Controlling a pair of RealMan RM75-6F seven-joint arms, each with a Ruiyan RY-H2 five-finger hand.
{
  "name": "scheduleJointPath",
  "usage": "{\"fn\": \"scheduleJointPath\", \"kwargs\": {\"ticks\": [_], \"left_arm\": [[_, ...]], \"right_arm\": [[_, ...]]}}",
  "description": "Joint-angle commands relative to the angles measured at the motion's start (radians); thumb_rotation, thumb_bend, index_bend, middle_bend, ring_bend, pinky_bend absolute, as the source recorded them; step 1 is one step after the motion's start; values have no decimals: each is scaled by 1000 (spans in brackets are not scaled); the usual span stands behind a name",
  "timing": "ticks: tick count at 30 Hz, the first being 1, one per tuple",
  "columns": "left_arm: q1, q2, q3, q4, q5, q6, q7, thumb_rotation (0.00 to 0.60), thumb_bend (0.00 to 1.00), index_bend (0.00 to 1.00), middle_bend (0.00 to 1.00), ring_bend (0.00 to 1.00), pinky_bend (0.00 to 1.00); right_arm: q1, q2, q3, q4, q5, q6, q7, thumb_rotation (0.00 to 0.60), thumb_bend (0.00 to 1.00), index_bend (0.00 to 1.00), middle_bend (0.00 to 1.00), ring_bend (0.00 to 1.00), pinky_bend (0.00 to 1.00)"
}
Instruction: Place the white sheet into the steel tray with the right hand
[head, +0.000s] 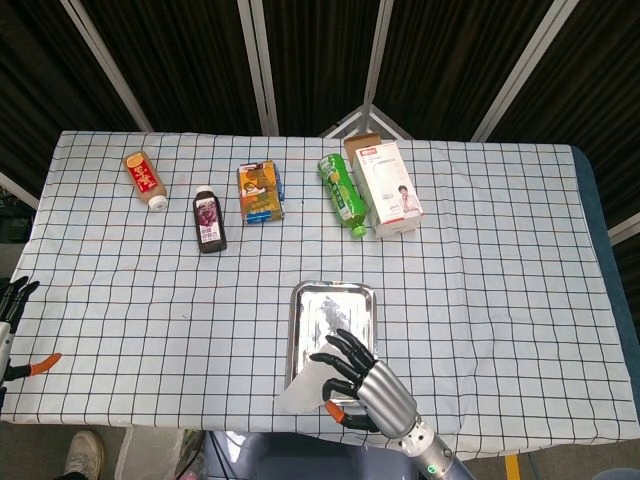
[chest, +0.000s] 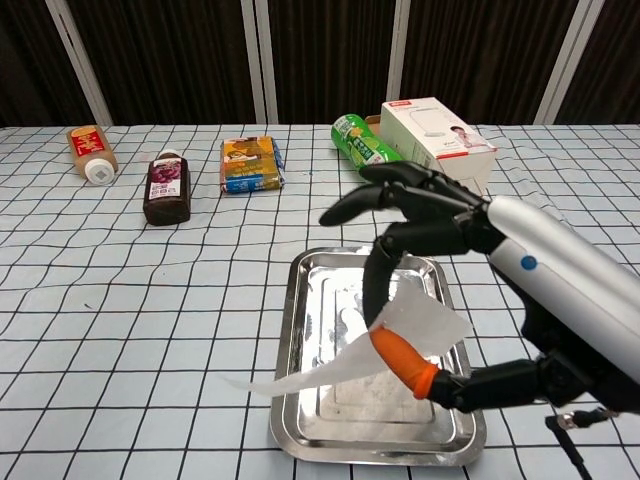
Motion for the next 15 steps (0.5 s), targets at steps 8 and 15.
{"fn": "scheduleJointPath", "kwargs": {"ticks": [8,15], "left_arm": [[-1,1,1,2,1,-3,-4,600,0,0,0,0,0],[0,0,2,-1,2,-3,5,600,0,0,0,0,0]], "right_arm": [[-18,-18,-20,43,29,34,67,600,555,712,246,76,0],[-32,-37,-37,110,48,51,123,600,555,712,246,76,0]]}}
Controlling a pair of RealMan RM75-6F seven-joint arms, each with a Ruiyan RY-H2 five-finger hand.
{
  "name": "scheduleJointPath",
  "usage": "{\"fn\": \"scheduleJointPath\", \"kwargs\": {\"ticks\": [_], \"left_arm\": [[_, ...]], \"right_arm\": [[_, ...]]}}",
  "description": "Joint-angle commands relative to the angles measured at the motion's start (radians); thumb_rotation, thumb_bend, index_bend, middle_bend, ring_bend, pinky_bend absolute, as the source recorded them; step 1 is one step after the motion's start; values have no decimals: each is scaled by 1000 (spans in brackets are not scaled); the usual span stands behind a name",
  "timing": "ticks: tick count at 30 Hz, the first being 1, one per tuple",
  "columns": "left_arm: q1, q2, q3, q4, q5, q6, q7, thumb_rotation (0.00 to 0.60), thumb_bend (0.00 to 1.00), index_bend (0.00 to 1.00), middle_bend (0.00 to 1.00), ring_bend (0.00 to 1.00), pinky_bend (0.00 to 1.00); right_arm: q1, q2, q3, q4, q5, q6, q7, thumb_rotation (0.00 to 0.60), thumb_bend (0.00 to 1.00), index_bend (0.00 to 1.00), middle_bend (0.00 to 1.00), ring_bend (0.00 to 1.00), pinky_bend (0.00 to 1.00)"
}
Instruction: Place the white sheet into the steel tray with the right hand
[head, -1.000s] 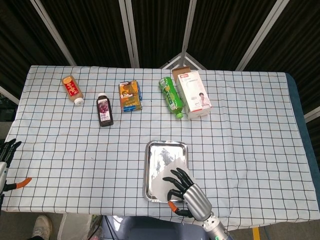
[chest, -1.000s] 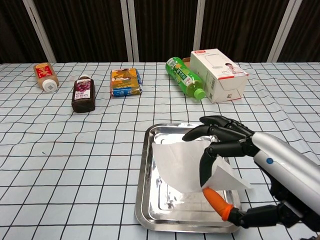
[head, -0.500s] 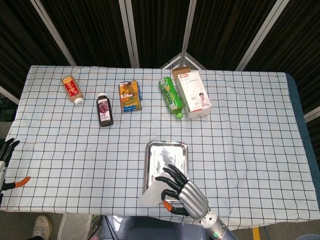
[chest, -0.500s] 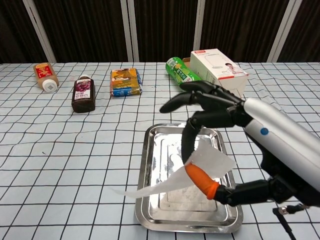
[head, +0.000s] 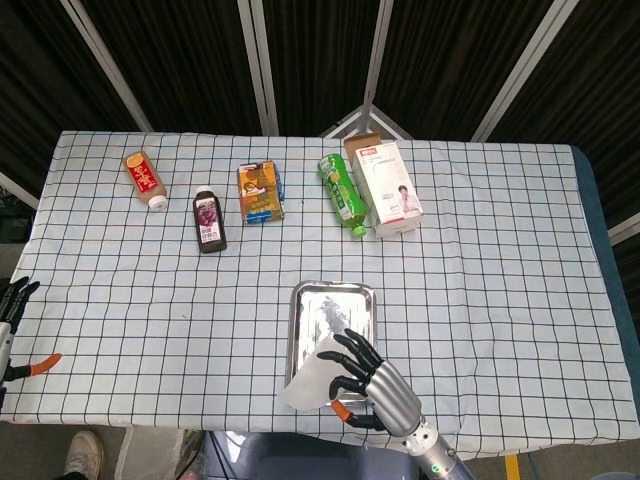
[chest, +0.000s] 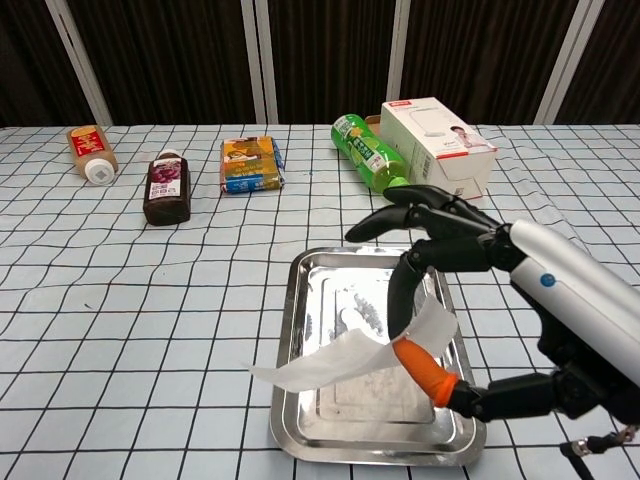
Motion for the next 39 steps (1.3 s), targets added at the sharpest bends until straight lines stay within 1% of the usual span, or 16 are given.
{"fn": "scheduleJointPath", "kwargs": {"ticks": [1,9,11,12,13,15,17,18,20,22,26,28,31,36,39], "left_arm": [[1,-1,0,-1,-1,2,3,600,0,0,0,0,0],[1,-1,-1,-2,-3,1,4,600,0,0,0,0,0],[1,-1,-1,-2,-3,0,3,600,0,0,0,0,0],[1,-1,-1,-1,-3,-1,3,600,0,0,0,0,0],[0,-1,-1,-1,-3,-1,3,600,0,0,0,0,0],[1,-1,-1,-1,-3,0,3,600,0,0,0,0,0],[1,0,-1,-1,-3,1,2,600,0,0,0,0,0],[1,0,-1,-2,-3,1,2,600,0,0,0,0,0],[2,0,-1,-2,-2,3,2,600,0,0,0,0,0],[2,0,-1,-2,-1,3,3,600,0,0,0,0,0],[2,0,0,-2,1,2,4,600,0,0,0,0,0],[2,0,0,-2,2,3,4,600,0,0,0,0,0],[2,0,0,-2,2,2,2,600,0,0,0,0,0],[1,0,3,-2,6,1,3,600,0,0,0,0,0],[2,1,3,-3,8,3,3,600,0,0,0,0,0]], "right_arm": [[-2,-12,-4,23,9,2,17,600,555,712,246,76,0],[8,-28,-1,60,36,-24,53,600,555,712,246,76,0],[10,-31,-1,65,39,-28,54,600,555,698,246,76,0],[11,-31,-1,66,40,-30,52,600,554,680,246,74,0],[12,-31,-1,66,41,-33,49,600,554,636,246,67,0],[13,-27,-2,64,46,-42,37,600,547,536,246,48,0],[14,-20,-4,58,56,-60,19,600,521,404,228,19,0],[14,-17,-5,54,62,-68,12,600,510,365,216,11,0],[14,-7,-6,39,80,-90,-2,600,472,258,150,0,0],[13,3,-9,24,95,-109,-17,600,459,198,106,0,0],[12,35,-16,-20,123,-154,-72,600,456,141,65,0,0],[10,47,-19,-40,130,-163,-86,600,456,116,58,0,0],[6,74,-27,-78,133,-168,-115,600,456,53,55,0,0],[3,127,-33,-129,144,-184,-169,600,461,48,55,0,0],[6,172,-30,-163,172,-221,-235,600,480,48,55,0,0]]}}
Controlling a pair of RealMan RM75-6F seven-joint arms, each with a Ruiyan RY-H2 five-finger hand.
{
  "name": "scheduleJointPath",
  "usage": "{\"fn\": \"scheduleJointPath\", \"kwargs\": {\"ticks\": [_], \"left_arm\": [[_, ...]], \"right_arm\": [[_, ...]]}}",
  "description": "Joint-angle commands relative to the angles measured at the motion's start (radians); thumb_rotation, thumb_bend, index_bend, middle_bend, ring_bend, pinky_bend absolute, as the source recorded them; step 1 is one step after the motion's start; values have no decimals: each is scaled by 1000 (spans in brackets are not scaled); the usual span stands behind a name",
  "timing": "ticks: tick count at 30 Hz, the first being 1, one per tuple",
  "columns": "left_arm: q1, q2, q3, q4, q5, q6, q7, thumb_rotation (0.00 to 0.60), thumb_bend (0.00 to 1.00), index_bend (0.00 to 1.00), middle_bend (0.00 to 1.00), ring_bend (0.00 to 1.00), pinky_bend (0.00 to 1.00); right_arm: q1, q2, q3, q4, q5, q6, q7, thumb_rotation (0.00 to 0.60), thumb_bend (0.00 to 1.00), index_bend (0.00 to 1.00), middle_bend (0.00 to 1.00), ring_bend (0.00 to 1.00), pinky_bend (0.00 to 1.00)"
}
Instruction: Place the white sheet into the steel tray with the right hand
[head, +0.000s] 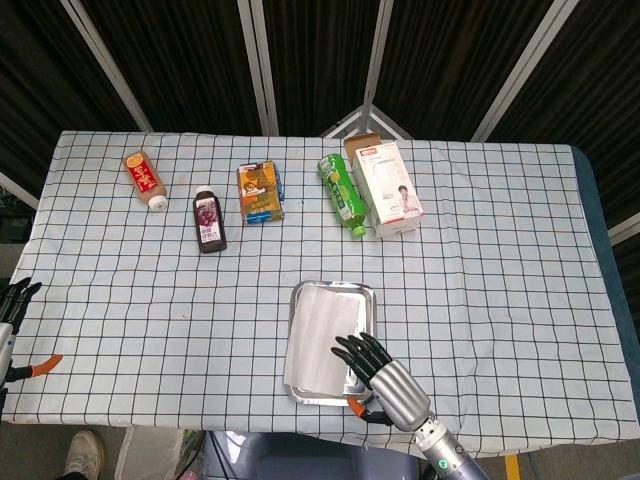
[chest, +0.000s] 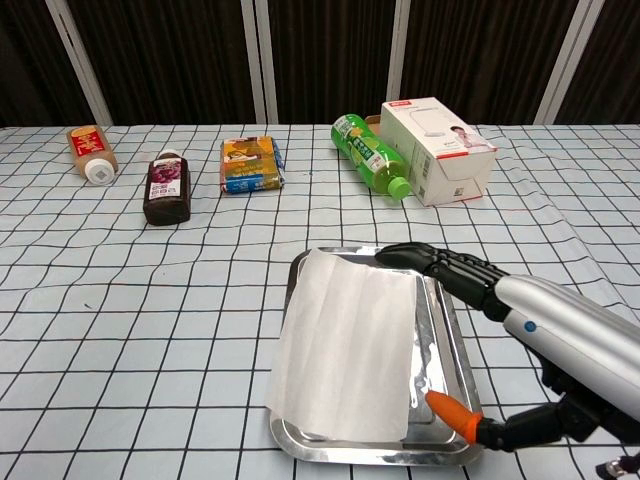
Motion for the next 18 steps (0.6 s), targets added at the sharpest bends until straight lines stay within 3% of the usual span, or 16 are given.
{"fn": "scheduleJointPath", "kwargs": {"ticks": [1,4,6,8,10,18], "left_arm": [[0,0,1,-1,1,0,1,600,0,0,0,0,0],[1,1,2,-3,1,-1,3,600,0,0,0,0,0],[1,2,4,-3,1,-2,5,600,0,0,0,0,0],[0,2,4,-3,1,-4,7,600,0,0,0,0,0],[-1,1,4,-3,1,-6,10,600,0,0,0,0,0],[0,-2,5,-9,0,-3,25,600,0,0,0,0,0]], "right_arm": [[4,64,0,-51,44,-57,-87,600,480,48,54,0,0],[11,132,2,-107,89,-110,-176,600,519,48,55,0,0],[7,170,-1,-135,106,-121,-215,600,678,48,55,0,0],[1,214,-16,-165,119,-134,-248,600,913,48,55,0,0],[3,247,-30,-183,125,-154,-275,600,991,48,55,0,0],[54,292,-13,-198,121,-241,-380,600,1000,75,55,0,0]]}}
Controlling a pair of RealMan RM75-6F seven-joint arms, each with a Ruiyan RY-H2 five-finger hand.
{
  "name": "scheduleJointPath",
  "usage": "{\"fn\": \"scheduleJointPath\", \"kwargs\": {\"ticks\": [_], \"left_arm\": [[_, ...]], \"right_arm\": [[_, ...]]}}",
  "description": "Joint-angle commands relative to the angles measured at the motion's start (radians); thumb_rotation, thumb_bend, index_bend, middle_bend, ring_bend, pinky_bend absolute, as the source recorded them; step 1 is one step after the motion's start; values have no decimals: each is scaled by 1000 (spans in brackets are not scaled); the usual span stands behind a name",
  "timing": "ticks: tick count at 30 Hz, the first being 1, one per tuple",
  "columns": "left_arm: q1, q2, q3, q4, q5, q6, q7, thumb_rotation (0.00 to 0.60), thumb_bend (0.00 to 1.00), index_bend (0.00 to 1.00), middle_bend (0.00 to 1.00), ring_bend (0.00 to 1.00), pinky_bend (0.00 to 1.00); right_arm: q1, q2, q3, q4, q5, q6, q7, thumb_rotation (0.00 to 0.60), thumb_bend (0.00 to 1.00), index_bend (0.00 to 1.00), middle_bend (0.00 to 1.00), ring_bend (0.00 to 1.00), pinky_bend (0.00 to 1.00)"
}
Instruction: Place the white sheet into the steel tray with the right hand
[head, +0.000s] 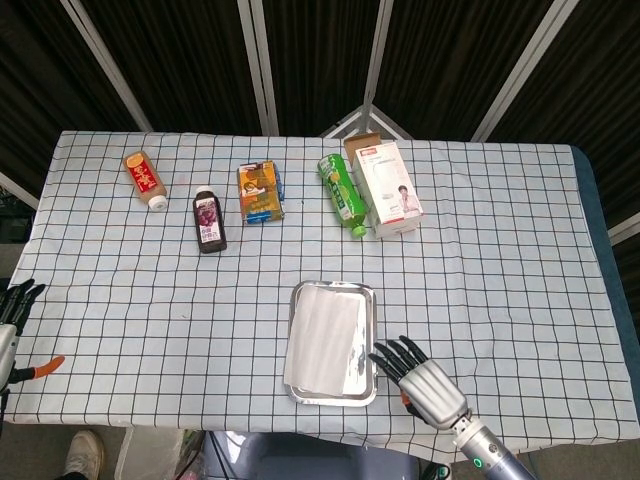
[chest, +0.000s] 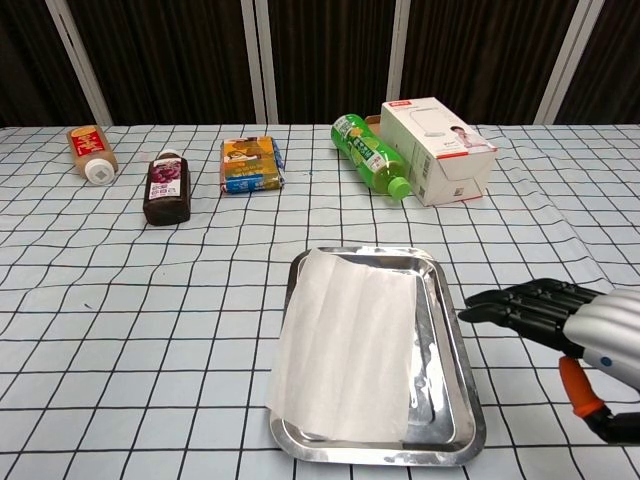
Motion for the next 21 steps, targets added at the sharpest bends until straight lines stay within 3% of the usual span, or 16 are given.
{"fn": "scheduleJointPath", "kwargs": {"ticks": [1,21], "left_arm": [[0,0,0,-1,-3,-1,2,600,0,0,0,0,0],[-1,3,-5,3,-11,-6,-14,600,0,0,0,0,0]], "right_arm": [[32,11,15,-14,-1,-45,-36,600,1000,78,55,0,0],[171,-38,121,-37,117,-280,-291,600,1000,83,55,0,0]]}}
